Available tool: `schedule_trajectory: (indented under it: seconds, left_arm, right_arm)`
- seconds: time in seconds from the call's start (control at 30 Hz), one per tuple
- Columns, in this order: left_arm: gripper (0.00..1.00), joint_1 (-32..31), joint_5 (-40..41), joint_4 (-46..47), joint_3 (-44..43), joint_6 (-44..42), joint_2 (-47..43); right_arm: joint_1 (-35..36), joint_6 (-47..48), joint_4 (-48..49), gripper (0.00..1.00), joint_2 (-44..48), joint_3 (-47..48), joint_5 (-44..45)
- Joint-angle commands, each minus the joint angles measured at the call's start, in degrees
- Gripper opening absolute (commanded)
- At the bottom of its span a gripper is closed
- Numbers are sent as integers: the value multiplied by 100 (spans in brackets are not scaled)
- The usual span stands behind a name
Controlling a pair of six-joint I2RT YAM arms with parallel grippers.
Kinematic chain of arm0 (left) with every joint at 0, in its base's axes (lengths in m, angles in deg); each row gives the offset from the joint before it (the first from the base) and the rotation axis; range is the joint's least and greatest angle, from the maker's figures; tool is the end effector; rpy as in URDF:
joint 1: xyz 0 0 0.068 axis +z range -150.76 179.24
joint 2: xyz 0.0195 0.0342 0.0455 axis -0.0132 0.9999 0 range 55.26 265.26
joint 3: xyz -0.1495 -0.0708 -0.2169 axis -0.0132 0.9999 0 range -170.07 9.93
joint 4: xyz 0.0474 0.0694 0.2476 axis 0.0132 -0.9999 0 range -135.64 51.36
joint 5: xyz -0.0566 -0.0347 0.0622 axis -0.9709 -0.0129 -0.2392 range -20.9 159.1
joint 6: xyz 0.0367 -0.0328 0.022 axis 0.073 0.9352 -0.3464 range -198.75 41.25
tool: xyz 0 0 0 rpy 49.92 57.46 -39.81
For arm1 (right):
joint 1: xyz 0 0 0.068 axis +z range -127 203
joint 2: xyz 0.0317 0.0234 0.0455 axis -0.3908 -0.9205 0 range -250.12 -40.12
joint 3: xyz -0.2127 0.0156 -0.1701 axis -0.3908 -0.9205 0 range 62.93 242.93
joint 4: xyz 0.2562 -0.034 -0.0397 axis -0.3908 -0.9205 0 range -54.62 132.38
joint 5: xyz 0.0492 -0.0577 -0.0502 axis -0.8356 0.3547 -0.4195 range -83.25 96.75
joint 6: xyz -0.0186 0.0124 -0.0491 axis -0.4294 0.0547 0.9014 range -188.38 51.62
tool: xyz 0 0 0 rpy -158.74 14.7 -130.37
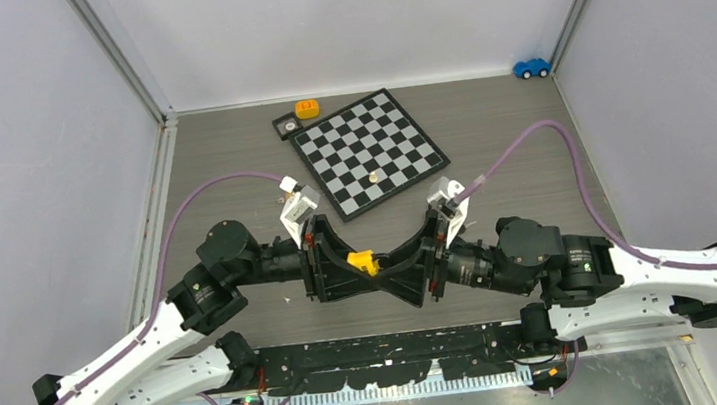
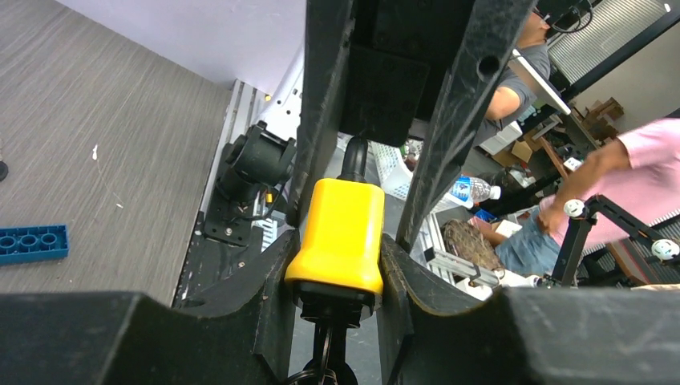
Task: Lock with the key
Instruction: Lock the lock.
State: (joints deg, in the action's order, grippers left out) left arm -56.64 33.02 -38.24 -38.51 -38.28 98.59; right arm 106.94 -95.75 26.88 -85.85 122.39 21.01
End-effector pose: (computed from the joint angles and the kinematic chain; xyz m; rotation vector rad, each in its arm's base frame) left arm 0.0773 -0.1517 0.3862 0.8249 1.5886 -1.7485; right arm 0.0264 0.1662 0.4156 -0.6425 1.6426 1.2781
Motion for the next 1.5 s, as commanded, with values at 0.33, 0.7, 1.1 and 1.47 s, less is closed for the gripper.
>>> schedule_trajectory:
  seconds: [0.33, 0.7, 1.1, 1.47]
  left_arm:
    - [0, -11, -239, 736, -33, 110, -88]
    - [0, -9, -276, 715, -25, 109, -125]
    - [57, -11, -837, 811, -170, 224, 90]
    - [79, -11, -1452, -97, -625, -206, 245]
  right_arm:
    - [35, 49, 354, 45, 109, 78, 152]
    - [35, -22, 370, 44, 228, 58, 188]
    - [35, -91, 176, 0, -50, 370, 153]
    - [33, -48, -1319, 1, -361, 1376, -230]
